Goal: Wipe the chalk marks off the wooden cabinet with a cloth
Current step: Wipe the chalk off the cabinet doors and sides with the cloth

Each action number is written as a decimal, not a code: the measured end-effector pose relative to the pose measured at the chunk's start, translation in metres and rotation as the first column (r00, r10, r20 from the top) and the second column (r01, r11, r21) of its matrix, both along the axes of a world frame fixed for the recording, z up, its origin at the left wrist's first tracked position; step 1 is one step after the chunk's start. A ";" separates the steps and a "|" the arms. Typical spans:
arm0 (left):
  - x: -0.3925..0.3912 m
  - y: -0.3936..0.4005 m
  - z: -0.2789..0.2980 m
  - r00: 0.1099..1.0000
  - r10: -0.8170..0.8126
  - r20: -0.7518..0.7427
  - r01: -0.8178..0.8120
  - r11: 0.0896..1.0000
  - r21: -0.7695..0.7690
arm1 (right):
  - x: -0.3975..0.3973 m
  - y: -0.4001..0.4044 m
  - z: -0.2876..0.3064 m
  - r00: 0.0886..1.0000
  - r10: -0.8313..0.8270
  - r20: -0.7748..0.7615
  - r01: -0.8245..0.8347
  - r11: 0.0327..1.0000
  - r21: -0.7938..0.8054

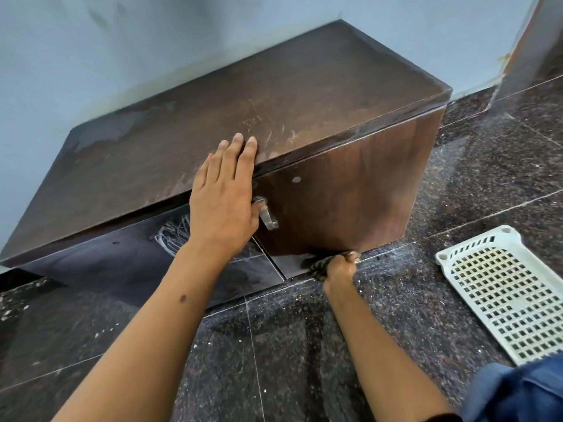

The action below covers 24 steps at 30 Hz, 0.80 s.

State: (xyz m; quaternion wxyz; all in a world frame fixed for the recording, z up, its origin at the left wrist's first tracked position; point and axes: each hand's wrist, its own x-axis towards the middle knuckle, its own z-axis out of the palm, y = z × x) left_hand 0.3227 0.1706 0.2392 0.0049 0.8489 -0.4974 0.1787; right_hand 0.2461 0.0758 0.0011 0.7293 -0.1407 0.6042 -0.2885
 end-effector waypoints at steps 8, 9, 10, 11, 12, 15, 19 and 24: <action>0.000 0.001 0.002 1.000 -0.009 -0.011 0.009 1.000 0.000 | 0.030 0.049 -0.017 0.899 0.369 0.234 -0.419 0.882 0.218; 0.000 0.001 0.002 1.000 -0.008 -0.017 0.008 1.000 0.002 | 0.026 0.038 -0.023 0.911 0.343 0.230 -0.392 0.892 0.225; 0.000 0.001 0.002 1.000 -0.009 -0.021 0.009 1.000 -0.002 | 0.020 0.024 -0.029 0.932 0.304 0.196 -0.343 0.916 0.207; 0.000 0.001 0.001 1.000 -0.011 -0.021 0.011 1.000 -0.007 | 0.014 0.009 -0.035 0.959 0.239 0.151 -0.265 0.945 0.190; 0.001 0.001 0.001 1.000 -0.014 -0.019 0.013 1.000 -0.011 | 0.011 -0.005 -0.047 0.983 0.153 0.099 -0.169 0.969 0.181; 0.001 0.001 0.000 1.000 -0.020 -0.016 0.020 1.000 -0.016 | 0.002 -0.026 -0.035 0.998 -0.014 0.059 0.007 0.993 0.114; 0.001 0.002 0.000 1.000 -0.024 -0.011 0.024 0.999 -0.034 | 0.027 0.016 0.008 0.997 0.022 -0.068 -0.025 0.998 -0.051; 0.000 0.002 0.001 0.999 -0.036 -0.010 0.035 0.999 -0.018 | 0.042 0.067 0.028 0.976 0.206 0.071 -0.210 0.975 0.070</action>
